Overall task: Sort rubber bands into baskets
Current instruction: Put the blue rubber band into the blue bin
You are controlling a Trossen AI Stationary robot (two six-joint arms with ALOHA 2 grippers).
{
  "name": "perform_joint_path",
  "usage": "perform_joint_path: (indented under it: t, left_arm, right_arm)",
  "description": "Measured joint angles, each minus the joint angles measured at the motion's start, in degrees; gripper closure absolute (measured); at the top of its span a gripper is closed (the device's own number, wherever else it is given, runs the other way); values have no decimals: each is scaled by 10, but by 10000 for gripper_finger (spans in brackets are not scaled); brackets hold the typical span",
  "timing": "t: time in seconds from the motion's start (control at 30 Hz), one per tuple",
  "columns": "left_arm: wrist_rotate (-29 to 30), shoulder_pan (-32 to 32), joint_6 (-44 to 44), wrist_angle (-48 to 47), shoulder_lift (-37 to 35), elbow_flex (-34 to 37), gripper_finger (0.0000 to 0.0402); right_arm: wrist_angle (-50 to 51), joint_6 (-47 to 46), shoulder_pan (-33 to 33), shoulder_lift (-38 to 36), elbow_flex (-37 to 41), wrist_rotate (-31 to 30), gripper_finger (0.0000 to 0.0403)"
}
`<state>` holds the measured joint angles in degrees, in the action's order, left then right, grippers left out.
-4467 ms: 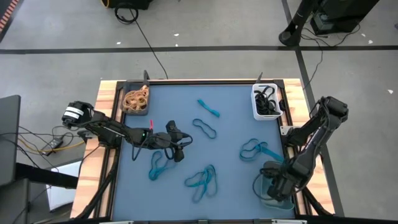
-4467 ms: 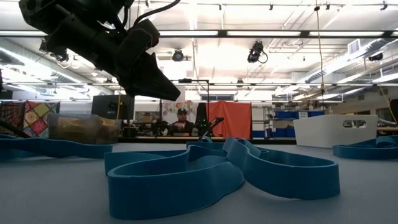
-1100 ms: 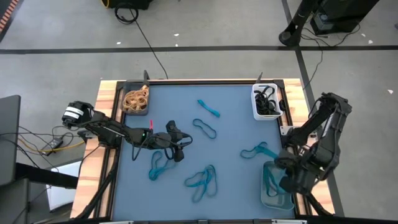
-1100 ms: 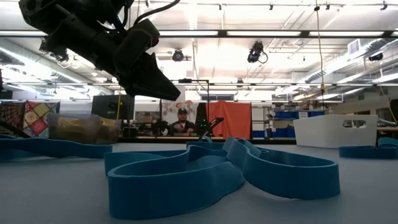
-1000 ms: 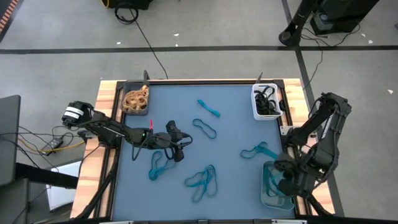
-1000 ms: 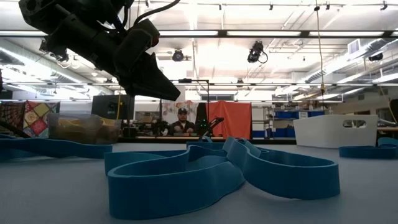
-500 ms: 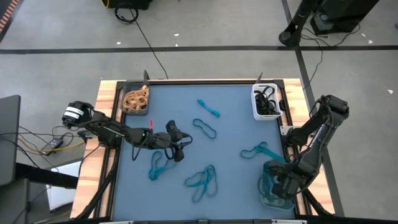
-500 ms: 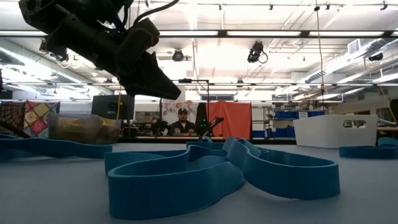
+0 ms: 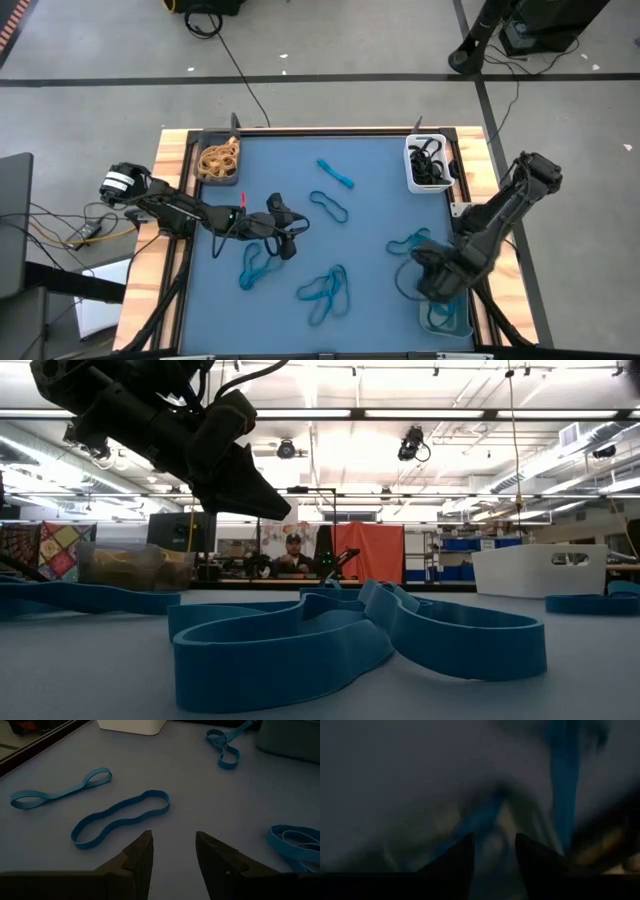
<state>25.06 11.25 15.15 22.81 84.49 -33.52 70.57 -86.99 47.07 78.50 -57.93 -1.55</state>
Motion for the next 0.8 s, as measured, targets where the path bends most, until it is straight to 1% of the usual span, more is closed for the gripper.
perform_joint_path:
  t: [0.1, 0.17, 0.23, 0.27, 0.3, 0.43, 0.57, 0.7, 0.8]
  left_arm:
    - [0, 0, 0, 0, 0, 0, 250]
    - [0, 0, 0, 0, 0, 0, 250]
    - [0, 0, 0, 0, 0, 0, 250]
    - [0, 0, 0, 0, 0, 0, 250]
    - [0, 0, 0, 0, 0, 0, 250]
    - [0, 0, -2, -2, 0, 0, 250]
    - [0, 0, -2, -9, 0, 0, 250]
    - [0, 0, -2, -9, 0, 0, 250]
    - [0, 0, 0, -9, 0, 0, 250]
  right_arm:
    - [-22, 43, -46, 0, 0, -102, 241]
    - [-15, 82, -76, 0, 0, -154, 241]
    - [-5, 105, -109, 1, 0, -183, 245]
    - [-6, 113, -127, 1, 5, -185, 248]
    - [-5, 123, -146, 1, 13, -180, 250]
    - [-4, 158, -202, 2, 55, -128, 258]
    - [-16, 192, -233, 2, 91, -81, 257]
    - [-71, 242, -242, 2, 126, -55, 244]
    - [-132, 278, -254, 2, 156, -36, 224]
